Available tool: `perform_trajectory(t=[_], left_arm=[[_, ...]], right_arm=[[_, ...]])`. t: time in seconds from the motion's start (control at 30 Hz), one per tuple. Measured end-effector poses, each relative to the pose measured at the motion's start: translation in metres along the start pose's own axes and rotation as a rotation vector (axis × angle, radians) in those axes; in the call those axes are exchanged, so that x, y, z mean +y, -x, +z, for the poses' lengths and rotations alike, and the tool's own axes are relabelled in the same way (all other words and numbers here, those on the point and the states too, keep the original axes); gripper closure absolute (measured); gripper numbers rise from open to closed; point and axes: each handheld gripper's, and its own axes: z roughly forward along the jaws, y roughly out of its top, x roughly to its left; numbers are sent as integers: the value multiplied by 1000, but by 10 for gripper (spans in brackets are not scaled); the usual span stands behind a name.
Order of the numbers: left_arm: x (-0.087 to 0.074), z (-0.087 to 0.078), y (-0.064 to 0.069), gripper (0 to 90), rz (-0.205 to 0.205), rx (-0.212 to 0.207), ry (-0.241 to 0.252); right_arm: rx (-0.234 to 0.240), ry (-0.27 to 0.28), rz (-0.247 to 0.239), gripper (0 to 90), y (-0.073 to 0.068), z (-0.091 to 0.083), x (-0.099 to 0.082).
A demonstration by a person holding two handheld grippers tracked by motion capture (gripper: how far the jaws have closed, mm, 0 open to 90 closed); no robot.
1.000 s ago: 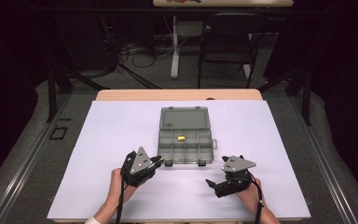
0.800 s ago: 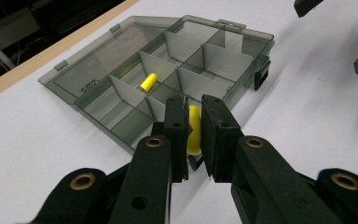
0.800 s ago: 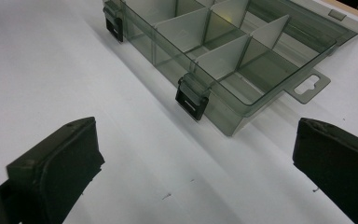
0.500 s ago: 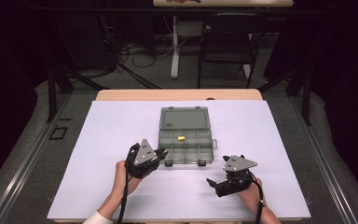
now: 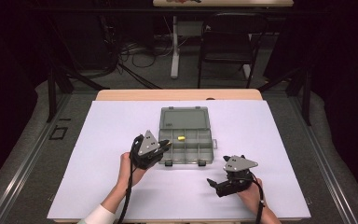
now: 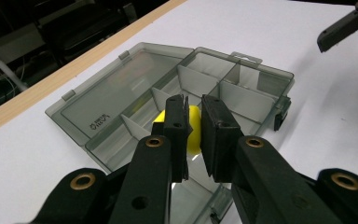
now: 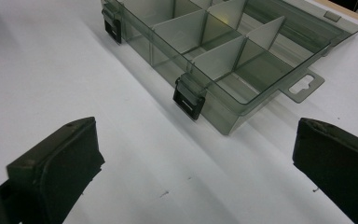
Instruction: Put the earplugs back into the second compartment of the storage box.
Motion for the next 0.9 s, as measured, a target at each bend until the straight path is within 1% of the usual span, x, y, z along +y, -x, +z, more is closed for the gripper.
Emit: perform_trajectory(t=[0.3,0.43,0.9], left_arm=[[6,14,-6,806,-6,-2,5],[8,20,-8,806,-7,-1,3],[12,39,-18,804,-28,-2,2]], right_arm=[[-2,1,-1,1,0,0,0],[-5,3,-9,1,-1,-1,0],[-6,5,-7,1,0,-2,0]])
